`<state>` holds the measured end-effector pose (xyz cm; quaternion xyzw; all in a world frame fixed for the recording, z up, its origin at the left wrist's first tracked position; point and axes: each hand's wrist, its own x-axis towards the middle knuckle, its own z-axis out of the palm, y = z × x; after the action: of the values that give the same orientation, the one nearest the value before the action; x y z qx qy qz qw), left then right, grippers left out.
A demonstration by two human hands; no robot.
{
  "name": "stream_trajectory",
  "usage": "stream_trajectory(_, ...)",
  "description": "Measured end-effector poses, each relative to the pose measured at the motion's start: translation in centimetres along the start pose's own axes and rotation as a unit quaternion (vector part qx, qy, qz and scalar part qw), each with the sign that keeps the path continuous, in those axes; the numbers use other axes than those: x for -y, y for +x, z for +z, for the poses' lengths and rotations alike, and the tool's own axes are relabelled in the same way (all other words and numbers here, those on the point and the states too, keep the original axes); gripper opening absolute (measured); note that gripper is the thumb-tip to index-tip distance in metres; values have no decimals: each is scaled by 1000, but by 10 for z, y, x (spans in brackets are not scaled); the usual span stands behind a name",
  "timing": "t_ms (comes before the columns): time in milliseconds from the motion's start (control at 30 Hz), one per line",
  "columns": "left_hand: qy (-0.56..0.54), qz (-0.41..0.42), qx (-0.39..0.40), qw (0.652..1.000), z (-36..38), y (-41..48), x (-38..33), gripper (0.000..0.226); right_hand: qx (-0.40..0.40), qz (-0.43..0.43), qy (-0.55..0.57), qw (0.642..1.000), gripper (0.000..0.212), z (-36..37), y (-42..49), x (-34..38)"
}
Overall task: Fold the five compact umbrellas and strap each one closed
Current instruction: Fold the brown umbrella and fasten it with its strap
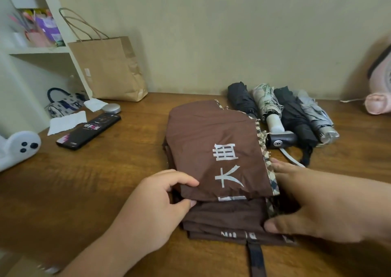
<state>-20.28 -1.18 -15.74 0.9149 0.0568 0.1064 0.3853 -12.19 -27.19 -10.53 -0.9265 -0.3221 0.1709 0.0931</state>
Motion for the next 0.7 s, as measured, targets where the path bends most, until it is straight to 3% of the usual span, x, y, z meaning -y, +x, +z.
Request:
stream_trajectory(67, 4, 6, -1, 1000, 0, 0, 2, 36, -7, 76, 96, 992, 68, -15, -10, 1)
stream_trajectory(133, 10, 7, -3, 1000, 0, 0, 4, 35, -38, 81, 237, 967, 69, -20, -18, -6)
stream_trajectory(167, 19, 8, -5, 1000, 0, 0, 5, 33, -56, 84, 318, 943, 72, -17, -19, -9)
stream_trajectory(233, 35, 19, -10, 999, 0, 1, 7, 31, -58, 90, 477, 873, 55, -2, -17, -2)
stream_trajectory(333, 56, 23, -12, 998, 0, 1, 6, 27, -81, 112, 589, 796, 41, 20, -10, 11)
stream_trajectory(367, 62, 19, -12, 998, 0, 2, 7, 26, -85, 121, 596, 789, 36, 25, -9, 12)
stream_trajectory(433, 70, 16, -17, 997, 0, 2, 9, 25, -79, 139, 576, 802, 29, 29, -9, 17)
stream_trajectory(533, 60, 25, -28, 998, -2, 2, 10, 21, -63, 161, 508, 844, 36, 34, -11, 18)
stream_trajectory(700, 66, 3, -1, 998, -7, 1, 10, 19, -21, 185, 355, 916, 30, 28, -9, 22)
